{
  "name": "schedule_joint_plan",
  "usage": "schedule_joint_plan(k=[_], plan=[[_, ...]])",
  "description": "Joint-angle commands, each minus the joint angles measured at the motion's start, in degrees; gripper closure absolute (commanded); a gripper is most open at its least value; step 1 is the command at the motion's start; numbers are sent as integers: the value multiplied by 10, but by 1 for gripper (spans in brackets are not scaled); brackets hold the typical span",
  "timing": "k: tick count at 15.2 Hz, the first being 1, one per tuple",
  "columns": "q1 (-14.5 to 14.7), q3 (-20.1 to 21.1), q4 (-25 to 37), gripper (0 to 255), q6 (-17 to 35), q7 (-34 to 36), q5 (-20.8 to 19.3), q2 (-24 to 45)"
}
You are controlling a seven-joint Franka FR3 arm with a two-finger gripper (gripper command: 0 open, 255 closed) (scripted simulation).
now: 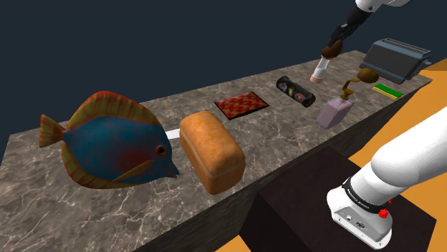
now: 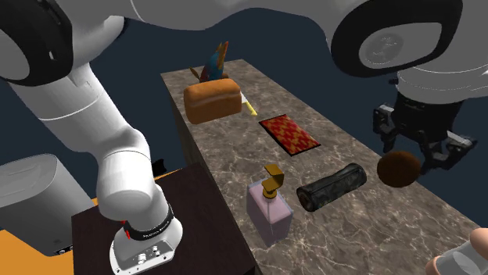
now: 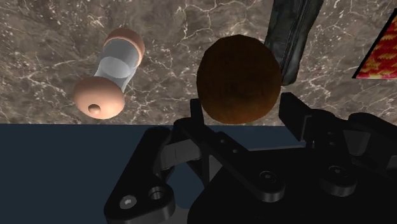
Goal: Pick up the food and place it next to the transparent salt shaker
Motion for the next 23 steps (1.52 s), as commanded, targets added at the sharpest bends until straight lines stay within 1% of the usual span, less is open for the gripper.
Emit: schedule_joint_plan(k=[1, 4, 7, 10, 11, 12, 23], plan=[[-8, -24, 37, 255, -11, -41, 26, 34], [-27, -51, 94, 255, -30, -97, 69, 88], [-56, -72, 159, 255, -56, -151, 119, 150], [-99, -83, 236, 255, -91, -198, 170, 217], [-116, -85, 265, 255, -104, -212, 188, 241], [-139, -85, 303, 255, -121, -227, 208, 271], [-127, -79, 213, 255, -38, -248, 214, 266]])
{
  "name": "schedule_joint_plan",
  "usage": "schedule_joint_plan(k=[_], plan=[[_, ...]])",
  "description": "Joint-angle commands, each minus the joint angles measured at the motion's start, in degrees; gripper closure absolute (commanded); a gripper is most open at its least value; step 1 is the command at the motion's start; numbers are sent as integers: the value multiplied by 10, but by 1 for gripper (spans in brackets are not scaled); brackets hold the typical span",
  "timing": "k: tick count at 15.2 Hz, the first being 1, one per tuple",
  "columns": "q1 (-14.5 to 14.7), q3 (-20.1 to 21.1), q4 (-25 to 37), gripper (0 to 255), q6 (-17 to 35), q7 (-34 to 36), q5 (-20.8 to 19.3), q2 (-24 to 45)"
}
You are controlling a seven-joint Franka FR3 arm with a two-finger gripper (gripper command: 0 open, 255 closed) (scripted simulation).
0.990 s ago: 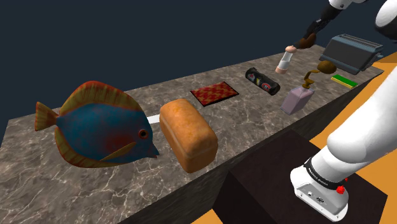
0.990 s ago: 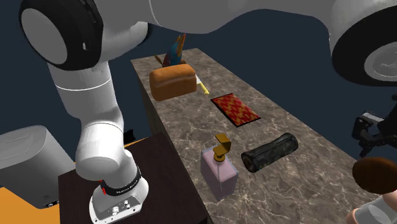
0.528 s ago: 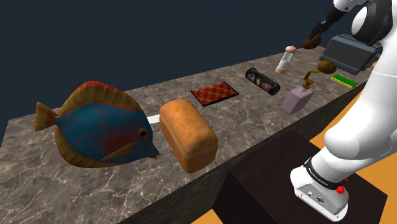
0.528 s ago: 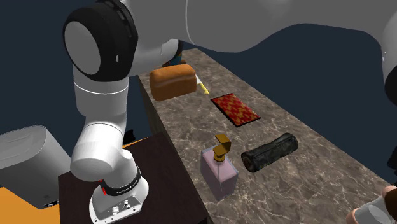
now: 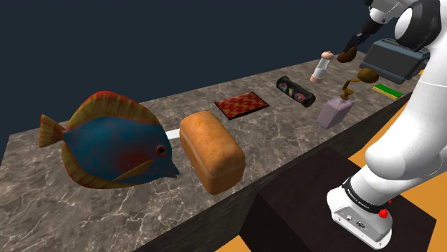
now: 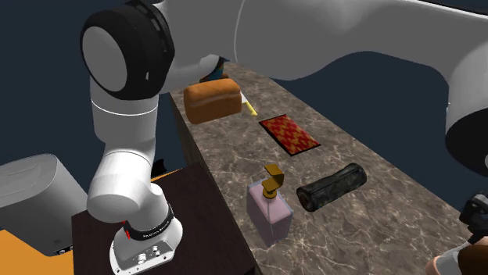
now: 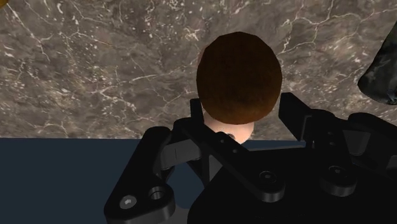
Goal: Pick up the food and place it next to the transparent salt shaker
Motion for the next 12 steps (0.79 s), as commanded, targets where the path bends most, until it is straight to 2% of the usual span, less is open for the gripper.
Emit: schedule_joint_plan(k=[1, 12], plan=[[2, 1, -16, 255, 15, -4, 2, -1], [4, 11, -80, 255, 87, -32, 25, 14]])
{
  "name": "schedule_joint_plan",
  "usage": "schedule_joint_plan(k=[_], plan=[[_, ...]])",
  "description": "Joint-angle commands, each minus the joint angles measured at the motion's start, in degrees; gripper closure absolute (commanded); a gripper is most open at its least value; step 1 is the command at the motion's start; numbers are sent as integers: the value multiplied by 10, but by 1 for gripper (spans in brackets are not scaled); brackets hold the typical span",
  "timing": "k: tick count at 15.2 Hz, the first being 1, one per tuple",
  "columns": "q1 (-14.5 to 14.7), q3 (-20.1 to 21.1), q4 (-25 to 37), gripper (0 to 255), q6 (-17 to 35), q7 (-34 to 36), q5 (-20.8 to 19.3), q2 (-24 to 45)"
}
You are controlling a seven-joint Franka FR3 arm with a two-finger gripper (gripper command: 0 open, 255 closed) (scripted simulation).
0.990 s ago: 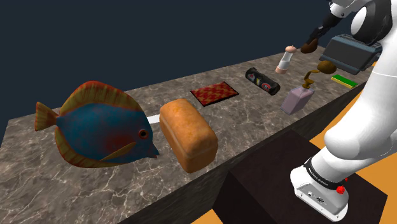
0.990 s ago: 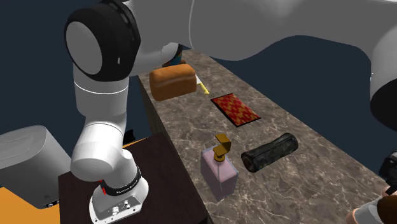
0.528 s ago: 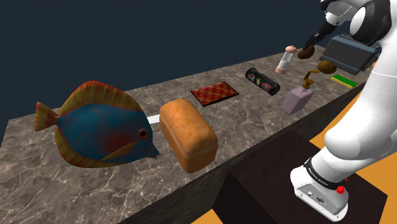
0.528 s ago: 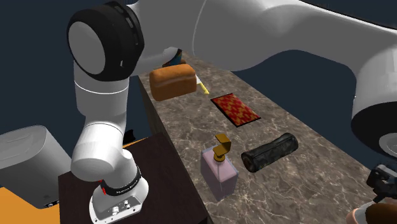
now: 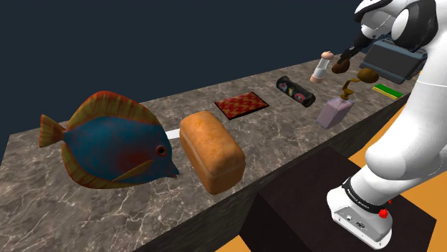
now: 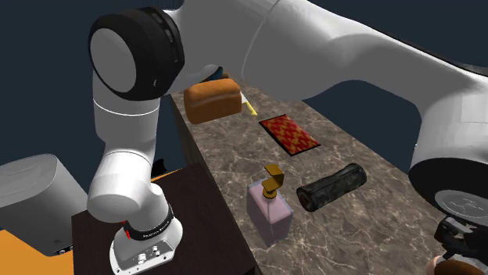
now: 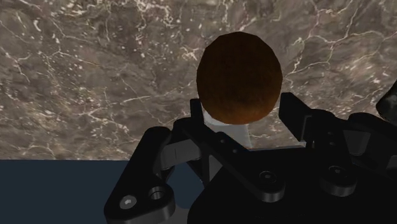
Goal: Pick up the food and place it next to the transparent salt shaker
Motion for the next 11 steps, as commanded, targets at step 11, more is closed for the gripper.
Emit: schedule_joint_plan(k=[11], plan=[[-9, 18, -44, 255, 68, -38, 41, 35]])
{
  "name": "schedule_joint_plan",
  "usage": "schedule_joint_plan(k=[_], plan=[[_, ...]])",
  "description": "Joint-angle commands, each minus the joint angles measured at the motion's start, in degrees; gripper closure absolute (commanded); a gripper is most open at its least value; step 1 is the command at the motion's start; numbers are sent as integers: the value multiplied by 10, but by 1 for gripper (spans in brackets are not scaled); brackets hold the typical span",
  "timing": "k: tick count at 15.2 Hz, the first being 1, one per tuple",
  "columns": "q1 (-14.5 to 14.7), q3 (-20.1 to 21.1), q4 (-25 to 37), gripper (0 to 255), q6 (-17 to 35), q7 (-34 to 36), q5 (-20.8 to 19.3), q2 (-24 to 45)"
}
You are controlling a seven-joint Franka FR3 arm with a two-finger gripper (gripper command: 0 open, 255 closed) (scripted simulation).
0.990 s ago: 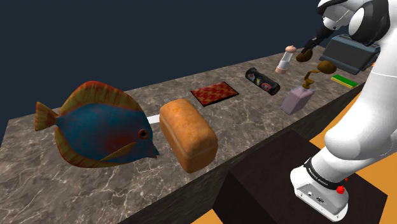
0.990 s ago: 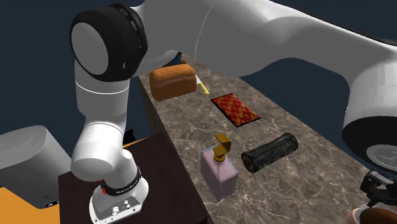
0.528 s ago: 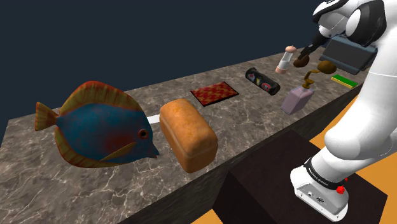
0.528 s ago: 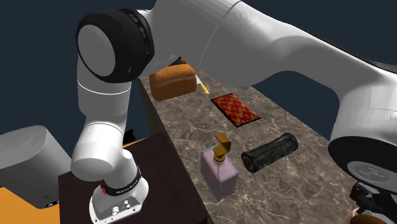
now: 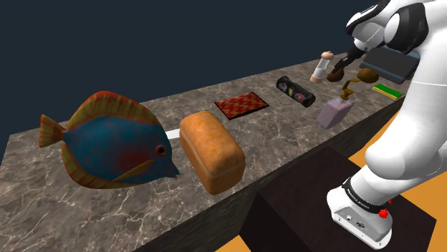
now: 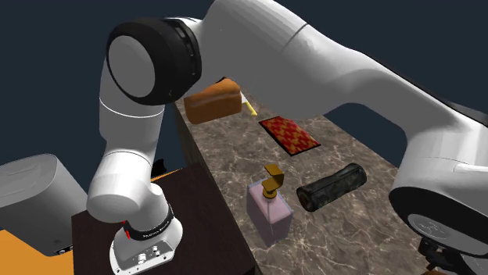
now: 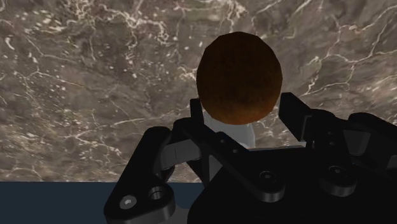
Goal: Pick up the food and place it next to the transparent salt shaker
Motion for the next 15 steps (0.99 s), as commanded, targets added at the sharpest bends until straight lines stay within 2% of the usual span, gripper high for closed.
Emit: schedule_joint_plan(k=[1, 15], plan=[[-4, 4, -5, 255, 11, -8, 9, 8], [-21, 32, -32, 255, 74, -55, 62, 55]])
